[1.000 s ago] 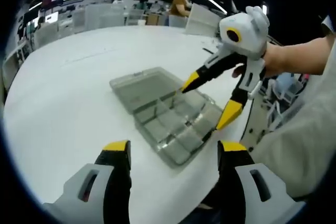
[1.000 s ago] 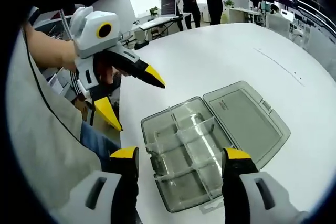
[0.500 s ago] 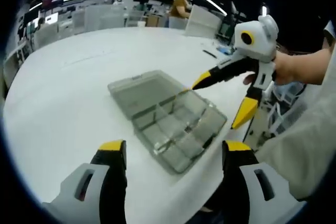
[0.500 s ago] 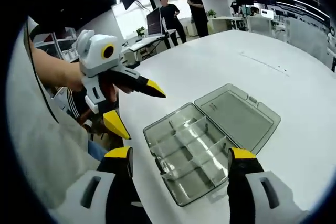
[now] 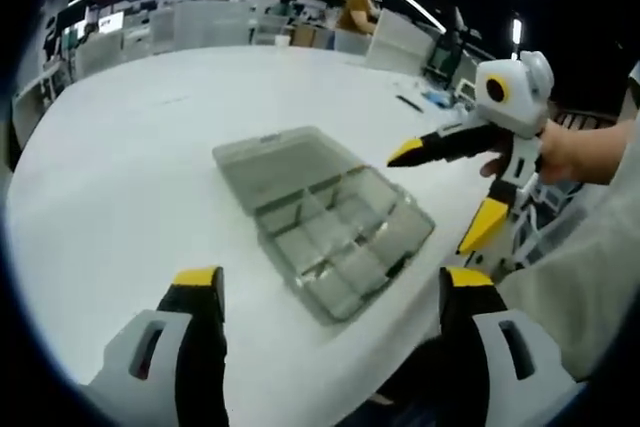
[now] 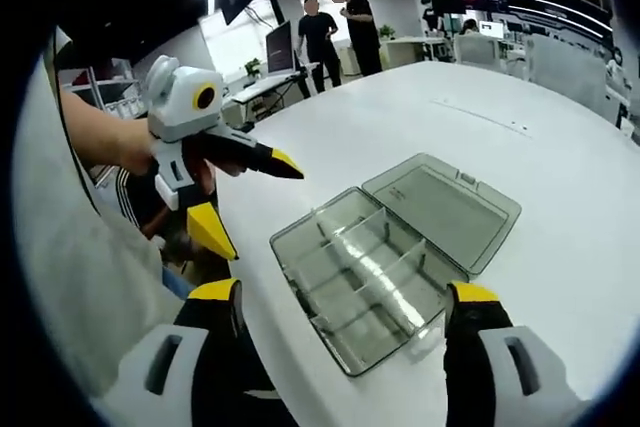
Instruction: Insert the divider into the dual guide fixture by aligning both edges with the guide slots and pushing it downward to the bottom, including one-sided entry, uneven engagement, binding, and posture correction.
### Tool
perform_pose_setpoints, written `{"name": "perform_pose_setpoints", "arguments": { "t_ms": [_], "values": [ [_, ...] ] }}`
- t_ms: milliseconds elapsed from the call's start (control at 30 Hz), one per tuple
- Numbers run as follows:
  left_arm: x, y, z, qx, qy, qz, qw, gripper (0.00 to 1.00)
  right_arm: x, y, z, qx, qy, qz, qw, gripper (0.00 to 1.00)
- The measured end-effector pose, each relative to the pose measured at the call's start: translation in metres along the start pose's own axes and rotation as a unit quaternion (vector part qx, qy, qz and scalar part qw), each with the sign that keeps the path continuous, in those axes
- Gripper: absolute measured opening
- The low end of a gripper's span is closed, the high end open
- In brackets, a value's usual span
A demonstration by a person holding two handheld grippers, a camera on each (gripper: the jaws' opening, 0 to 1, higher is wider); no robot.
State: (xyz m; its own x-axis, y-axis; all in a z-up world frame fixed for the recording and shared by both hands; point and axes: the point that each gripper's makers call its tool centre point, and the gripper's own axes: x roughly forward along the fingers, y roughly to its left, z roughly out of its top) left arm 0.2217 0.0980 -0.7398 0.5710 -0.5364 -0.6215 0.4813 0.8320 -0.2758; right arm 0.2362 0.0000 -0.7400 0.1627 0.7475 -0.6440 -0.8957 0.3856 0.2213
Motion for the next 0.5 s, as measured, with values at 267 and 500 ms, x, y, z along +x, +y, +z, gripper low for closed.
{"name": "perform_pose_setpoints", "arguments": {
  "t_ms": [267,500],
  "values": [
    [-0.002,-0.001,0.000,-0.004,-0.005,0.007,1.0000,0.90,-0.009,-0.006,-0.009,0.025,-0.009,-0.033,0.9991,0.83],
    [-0.003,0.000,-0.004,-0.017,-0.008,0.012,0.9998,0.92,-0.016,-0.009,-0.017,0.046,-0.015,-0.054,0.9974,0.83]
  ]
}}
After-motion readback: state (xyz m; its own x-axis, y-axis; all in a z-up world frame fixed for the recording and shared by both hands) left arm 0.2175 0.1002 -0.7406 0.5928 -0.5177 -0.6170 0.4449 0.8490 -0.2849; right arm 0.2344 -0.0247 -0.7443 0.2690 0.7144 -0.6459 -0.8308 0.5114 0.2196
